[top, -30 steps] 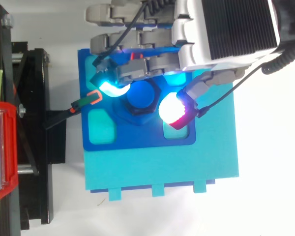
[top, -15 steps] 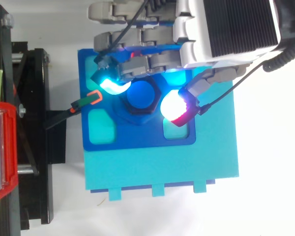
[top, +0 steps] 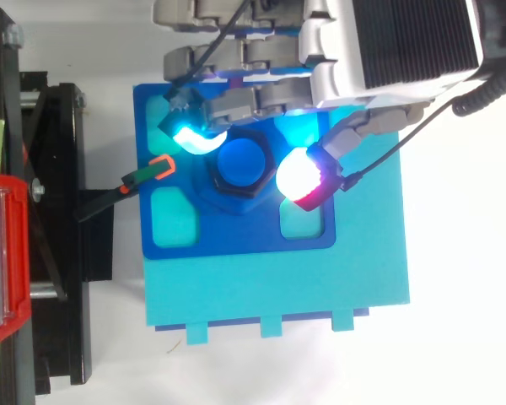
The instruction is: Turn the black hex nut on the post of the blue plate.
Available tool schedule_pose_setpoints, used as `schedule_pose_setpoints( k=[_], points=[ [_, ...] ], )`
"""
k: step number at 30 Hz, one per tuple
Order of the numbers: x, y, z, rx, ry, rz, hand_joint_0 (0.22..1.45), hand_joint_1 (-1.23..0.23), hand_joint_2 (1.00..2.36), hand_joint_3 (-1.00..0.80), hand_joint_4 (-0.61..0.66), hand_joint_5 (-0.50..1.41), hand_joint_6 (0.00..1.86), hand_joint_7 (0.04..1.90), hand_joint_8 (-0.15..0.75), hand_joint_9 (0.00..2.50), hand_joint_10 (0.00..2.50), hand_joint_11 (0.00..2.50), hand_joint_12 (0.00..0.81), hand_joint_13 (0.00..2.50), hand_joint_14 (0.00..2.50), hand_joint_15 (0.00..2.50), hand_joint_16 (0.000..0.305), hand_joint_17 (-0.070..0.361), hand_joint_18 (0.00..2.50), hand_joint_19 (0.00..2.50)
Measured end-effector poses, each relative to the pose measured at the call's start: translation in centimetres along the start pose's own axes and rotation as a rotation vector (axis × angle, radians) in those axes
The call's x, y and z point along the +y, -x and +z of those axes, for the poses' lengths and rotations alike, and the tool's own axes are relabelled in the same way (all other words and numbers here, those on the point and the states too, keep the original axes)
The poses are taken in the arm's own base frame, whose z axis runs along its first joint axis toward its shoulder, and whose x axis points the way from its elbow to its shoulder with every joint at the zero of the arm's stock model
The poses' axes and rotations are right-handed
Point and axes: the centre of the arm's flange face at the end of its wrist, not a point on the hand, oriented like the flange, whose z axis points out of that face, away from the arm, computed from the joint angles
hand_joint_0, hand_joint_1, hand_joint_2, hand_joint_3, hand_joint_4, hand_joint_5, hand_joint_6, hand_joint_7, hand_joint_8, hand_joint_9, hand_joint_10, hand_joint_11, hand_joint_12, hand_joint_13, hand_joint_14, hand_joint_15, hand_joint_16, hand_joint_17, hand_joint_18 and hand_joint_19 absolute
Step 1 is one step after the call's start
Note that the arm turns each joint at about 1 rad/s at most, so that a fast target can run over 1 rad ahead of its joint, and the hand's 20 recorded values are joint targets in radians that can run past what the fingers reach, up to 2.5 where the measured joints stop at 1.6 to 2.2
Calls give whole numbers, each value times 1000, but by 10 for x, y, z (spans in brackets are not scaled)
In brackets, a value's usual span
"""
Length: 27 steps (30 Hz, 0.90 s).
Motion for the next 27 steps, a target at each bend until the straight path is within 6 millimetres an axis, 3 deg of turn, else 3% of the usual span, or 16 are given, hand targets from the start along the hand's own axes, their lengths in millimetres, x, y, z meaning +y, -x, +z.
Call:
schedule_pose_setpoints(
  k=[27],
  points=[
    [-1,4,-8,37,6,-6,427,-656,1000,-500,152,-282,500,870,26,24,325,308,238,62,2,53,37,84,171,249]
  ],
)
